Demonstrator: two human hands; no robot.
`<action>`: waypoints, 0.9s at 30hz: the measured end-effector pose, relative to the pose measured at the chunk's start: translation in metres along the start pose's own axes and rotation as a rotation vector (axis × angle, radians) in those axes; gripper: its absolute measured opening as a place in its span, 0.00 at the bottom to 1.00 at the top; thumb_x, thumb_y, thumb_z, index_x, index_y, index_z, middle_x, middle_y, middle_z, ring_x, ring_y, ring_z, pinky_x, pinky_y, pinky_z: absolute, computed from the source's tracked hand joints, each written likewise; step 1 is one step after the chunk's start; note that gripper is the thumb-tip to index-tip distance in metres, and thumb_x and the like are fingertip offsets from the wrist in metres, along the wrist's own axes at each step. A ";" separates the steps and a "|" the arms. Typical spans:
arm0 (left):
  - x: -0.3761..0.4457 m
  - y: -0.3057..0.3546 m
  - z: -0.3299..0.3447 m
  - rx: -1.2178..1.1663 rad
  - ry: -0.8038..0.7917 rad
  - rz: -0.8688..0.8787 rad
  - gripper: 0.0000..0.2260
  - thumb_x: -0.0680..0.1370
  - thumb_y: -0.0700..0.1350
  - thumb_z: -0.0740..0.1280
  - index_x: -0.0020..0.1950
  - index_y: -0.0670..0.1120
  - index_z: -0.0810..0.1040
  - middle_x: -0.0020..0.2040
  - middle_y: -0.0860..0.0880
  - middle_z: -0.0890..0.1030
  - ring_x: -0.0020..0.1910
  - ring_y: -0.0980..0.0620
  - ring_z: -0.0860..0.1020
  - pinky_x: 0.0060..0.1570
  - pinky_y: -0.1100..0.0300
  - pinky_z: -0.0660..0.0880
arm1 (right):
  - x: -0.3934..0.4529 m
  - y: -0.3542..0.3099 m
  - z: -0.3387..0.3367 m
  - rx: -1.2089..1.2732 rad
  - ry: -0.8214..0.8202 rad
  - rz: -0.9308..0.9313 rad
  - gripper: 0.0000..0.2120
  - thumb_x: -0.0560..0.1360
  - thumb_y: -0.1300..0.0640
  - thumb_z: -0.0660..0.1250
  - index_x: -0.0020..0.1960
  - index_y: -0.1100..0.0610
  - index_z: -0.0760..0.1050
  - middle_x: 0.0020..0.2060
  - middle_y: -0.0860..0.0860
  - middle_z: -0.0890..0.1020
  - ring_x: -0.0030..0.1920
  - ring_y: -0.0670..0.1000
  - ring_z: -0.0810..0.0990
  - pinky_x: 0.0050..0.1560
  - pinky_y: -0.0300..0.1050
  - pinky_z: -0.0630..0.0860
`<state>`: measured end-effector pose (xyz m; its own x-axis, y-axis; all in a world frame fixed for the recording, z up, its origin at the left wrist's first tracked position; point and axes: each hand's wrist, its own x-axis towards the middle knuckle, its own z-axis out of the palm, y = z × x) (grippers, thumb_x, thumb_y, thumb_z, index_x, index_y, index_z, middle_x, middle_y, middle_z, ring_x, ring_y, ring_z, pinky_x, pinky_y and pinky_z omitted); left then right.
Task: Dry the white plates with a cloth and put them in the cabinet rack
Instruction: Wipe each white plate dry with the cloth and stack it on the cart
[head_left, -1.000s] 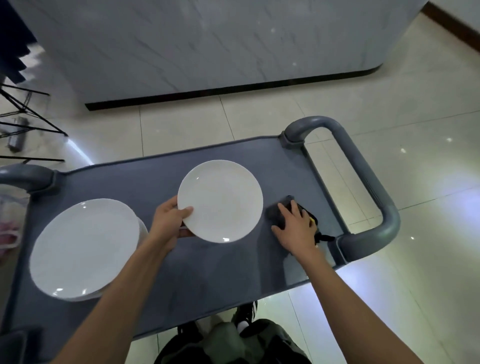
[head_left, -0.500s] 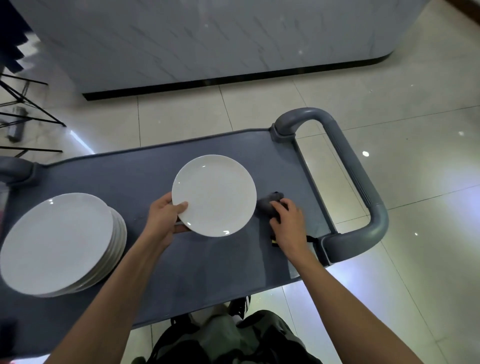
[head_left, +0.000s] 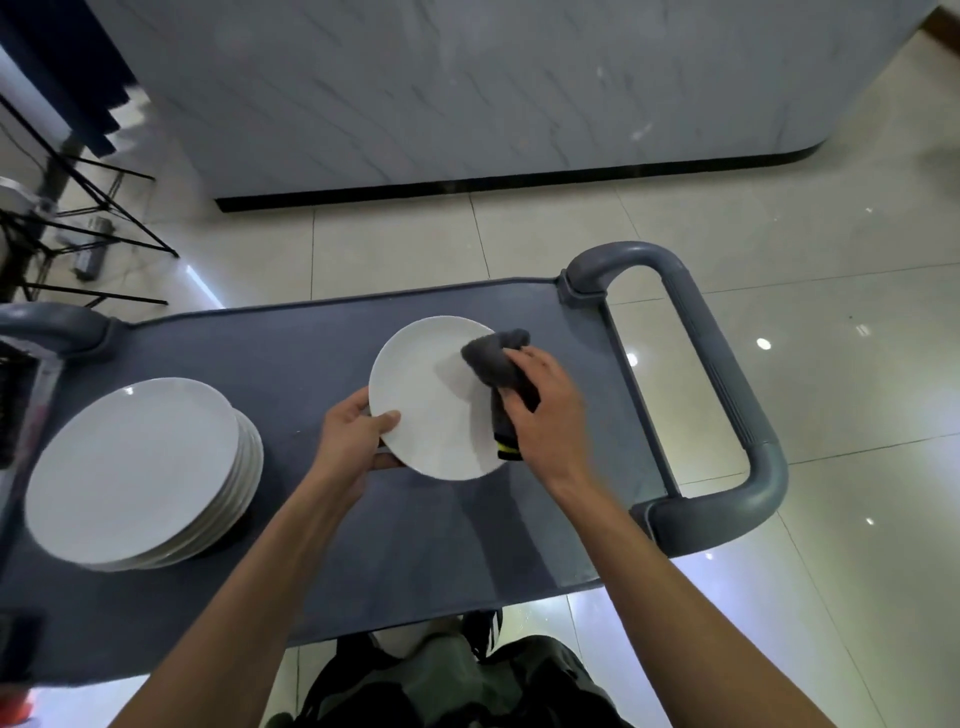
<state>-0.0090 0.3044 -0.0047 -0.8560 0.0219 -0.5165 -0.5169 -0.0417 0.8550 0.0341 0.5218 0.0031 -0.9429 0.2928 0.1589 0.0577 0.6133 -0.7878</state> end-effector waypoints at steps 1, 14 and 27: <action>-0.003 0.001 0.002 0.000 -0.003 0.010 0.15 0.80 0.35 0.65 0.60 0.52 0.79 0.54 0.46 0.83 0.49 0.41 0.83 0.36 0.49 0.82 | 0.000 -0.007 0.008 -0.018 -0.024 -0.048 0.19 0.78 0.60 0.69 0.68 0.53 0.76 0.68 0.50 0.75 0.66 0.51 0.73 0.70 0.47 0.69; -0.023 0.005 -0.007 -0.002 -0.091 0.091 0.16 0.78 0.33 0.65 0.56 0.52 0.83 0.50 0.47 0.86 0.45 0.44 0.85 0.36 0.50 0.81 | 0.006 -0.054 0.060 -0.276 -0.172 -0.420 0.21 0.78 0.57 0.62 0.71 0.50 0.74 0.75 0.57 0.68 0.69 0.63 0.68 0.63 0.62 0.67; -0.030 0.000 -0.006 -0.136 0.056 0.125 0.17 0.77 0.31 0.66 0.60 0.48 0.82 0.51 0.45 0.85 0.45 0.42 0.82 0.34 0.53 0.80 | 0.039 -0.027 0.035 -0.409 -0.053 -0.206 0.20 0.81 0.57 0.63 0.72 0.48 0.72 0.75 0.52 0.67 0.69 0.60 0.66 0.64 0.62 0.68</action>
<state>0.0166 0.2975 0.0099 -0.9099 -0.0471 -0.4120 -0.3986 -0.1749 0.9003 -0.0159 0.4910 0.0102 -0.9631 0.1034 0.2484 -0.0175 0.8972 -0.4413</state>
